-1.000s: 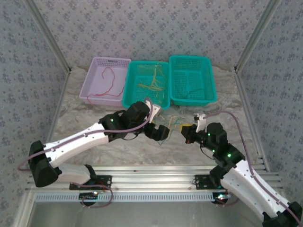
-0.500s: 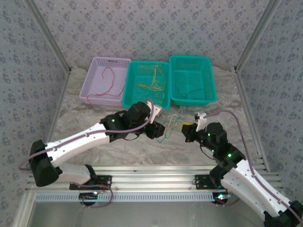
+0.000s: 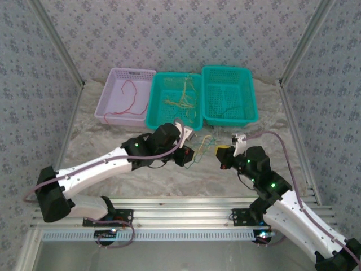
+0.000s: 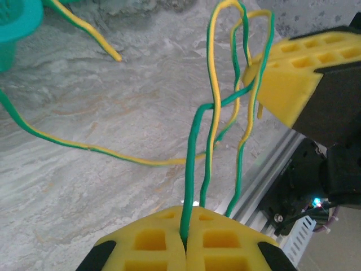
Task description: Untangle the cables
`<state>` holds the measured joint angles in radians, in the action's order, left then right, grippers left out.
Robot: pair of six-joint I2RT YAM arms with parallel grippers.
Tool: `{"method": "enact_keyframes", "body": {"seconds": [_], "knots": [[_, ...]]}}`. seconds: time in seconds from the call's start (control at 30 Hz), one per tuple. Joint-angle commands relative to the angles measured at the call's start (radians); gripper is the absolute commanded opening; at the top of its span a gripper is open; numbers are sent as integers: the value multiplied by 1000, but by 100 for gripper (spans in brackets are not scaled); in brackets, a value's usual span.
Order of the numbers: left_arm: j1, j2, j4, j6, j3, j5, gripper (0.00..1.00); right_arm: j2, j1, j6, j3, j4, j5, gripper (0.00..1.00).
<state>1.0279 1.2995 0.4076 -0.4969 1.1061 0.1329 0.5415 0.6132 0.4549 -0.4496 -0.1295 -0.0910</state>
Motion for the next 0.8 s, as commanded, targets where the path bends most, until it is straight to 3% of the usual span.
{"method": "enact_keyframes", "body": {"seconds": [0.0,0.13,0.33,0.57,0.77], "knots": [[-11,-124,5,38,5,-94,0,-1,3,8,12,-26,84,0],[-85,-263,39,58,0,-150,0,22,-11,37,42,-97,136,0],[-233,-415,145,84,37,-142,0,72,-103,102,77,-128,140,0],[-298,-478,262,137,132,-171,0,124,-244,146,106,-102,57,0],[-330,-506,381,233,274,-292,0,139,-301,166,122,-158,114,0]]}}
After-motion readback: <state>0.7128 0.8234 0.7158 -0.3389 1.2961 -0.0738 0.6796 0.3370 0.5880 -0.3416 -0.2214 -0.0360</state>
